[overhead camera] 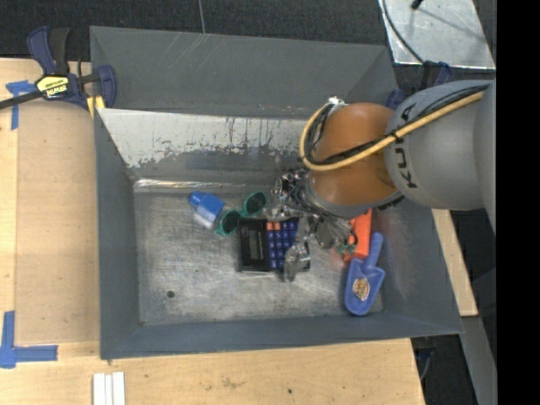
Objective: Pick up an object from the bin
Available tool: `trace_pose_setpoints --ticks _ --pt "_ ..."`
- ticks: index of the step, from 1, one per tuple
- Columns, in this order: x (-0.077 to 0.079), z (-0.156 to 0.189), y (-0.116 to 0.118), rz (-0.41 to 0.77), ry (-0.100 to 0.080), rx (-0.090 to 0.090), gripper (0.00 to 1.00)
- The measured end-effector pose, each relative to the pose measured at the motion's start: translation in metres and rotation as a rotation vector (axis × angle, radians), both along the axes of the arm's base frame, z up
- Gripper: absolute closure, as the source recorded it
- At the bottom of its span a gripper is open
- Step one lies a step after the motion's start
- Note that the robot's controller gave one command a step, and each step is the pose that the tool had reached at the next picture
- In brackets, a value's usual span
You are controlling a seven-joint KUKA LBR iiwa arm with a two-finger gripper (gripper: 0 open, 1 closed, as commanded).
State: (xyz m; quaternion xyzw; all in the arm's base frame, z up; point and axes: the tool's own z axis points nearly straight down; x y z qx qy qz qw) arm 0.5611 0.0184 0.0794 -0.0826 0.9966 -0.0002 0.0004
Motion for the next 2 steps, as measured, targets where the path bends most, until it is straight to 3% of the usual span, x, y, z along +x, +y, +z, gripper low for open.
trace_pose_setpoints --ticks 1,2 --pt "-0.002 0.019 0.000 0.000 0.007 0.000 1.00" --pt "0.001 0.039 0.000 0.000 -0.002 0.000 1.00"
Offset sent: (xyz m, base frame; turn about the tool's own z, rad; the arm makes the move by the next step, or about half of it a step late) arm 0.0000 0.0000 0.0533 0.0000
